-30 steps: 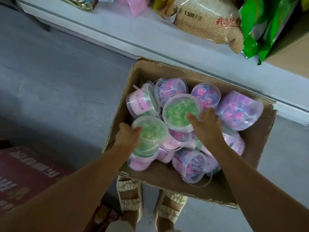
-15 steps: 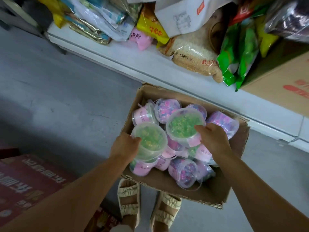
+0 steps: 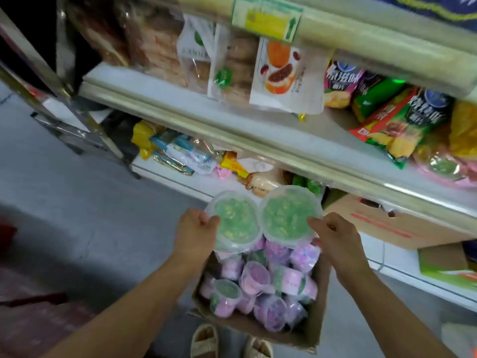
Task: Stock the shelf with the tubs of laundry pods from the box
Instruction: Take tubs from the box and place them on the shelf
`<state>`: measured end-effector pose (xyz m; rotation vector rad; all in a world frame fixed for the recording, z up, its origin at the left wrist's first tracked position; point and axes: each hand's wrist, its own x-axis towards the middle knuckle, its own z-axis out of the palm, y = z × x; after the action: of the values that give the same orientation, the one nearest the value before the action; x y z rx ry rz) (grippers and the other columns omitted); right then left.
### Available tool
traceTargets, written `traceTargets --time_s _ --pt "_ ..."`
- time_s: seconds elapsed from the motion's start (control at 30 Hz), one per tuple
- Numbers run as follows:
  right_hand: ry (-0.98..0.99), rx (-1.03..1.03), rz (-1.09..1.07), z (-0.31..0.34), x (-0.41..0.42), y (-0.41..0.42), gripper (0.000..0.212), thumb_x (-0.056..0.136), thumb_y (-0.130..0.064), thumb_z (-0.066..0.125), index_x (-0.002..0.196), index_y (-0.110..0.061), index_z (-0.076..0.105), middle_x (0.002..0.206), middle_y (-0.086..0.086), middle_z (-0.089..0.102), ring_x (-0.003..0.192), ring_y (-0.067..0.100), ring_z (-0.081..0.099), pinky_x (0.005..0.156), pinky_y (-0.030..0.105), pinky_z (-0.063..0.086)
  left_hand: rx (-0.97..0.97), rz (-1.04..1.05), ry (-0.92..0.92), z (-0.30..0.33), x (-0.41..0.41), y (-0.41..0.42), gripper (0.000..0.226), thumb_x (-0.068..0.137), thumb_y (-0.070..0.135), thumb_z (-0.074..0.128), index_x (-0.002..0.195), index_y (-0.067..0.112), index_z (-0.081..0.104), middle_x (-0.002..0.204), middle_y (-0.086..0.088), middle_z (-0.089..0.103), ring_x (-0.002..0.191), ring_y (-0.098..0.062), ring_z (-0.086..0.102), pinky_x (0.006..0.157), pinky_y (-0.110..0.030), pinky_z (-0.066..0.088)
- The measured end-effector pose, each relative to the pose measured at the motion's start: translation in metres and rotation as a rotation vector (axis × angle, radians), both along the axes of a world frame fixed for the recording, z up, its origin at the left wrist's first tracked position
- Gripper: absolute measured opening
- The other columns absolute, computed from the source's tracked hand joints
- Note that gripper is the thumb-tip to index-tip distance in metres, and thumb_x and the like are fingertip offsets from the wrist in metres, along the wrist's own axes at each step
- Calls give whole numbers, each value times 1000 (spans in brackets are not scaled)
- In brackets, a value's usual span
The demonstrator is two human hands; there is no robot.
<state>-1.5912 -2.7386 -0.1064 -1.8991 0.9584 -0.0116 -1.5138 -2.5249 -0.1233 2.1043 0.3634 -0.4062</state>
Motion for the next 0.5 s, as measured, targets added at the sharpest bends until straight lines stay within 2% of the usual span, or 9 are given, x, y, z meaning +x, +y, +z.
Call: traceTargets --time_s 0.07,0.17,0.27,0.33,0.4,0.43,0.5 --pt "-46 2 -16 46 1 4 29 71 -38 64 50 -24 49 60 3 49 74 34 57 83 58 50 -60 14 -62 48 2 4 28 81 22 62 63 14 42 72 -12 55 75 -28 57 72 -39 46" --pt "-145 13 -44 116 6 7 31 63 -46 64 53 -20 50 66 15 57 80 38 61 84 59 49 -170 -1 -150 118 7 9 28 65 40 57 65 16 42 72 -8 51 72 -26 54 76 -50 49" --pt "-230 2 -65 183 5 9 38 59 -52 61 58 -16 49 74 19 60 84 40 62 83 53 50 -216 -44 -220 183 12 12 36 59 49 54 65 17 40 66 -5 48 69 -29 55 75 -55 51" --pt "-313 -14 -85 230 1 9 42 65 -47 62 64 -8 46 77 23 56 80 40 60 82 53 51 -242 -84 -265 234 12 11 33 65 44 56 67 15 40 67 -4 47 73 -33 56 78 -55 50" --pt "-398 -15 -110 273 -4 8 40 74 -38 65 62 -5 44 73 24 46 70 33 54 83 54 52 -290 -108 -284 281 11 7 32 76 39 60 71 14 40 73 -5 46 75 -32 53 81 -54 49" --pt "-438 -2 -126 293 -7 7 36 80 -30 65 64 -4 46 71 21 44 68 27 51 82 50 54 -319 -115 -293 302 11 5 31 83 33 61 73 13 40 74 -6 44 72 -29 49 82 -54 49" --pt "-502 23 -167 327 -12 -2 31 85 -21 63 69 2 51 73 17 50 67 22 53 74 40 55 -358 -132 -328 338 13 -2 28 89 24 59 73 11 40 73 -8 43 69 -25 48 83 -51 49"
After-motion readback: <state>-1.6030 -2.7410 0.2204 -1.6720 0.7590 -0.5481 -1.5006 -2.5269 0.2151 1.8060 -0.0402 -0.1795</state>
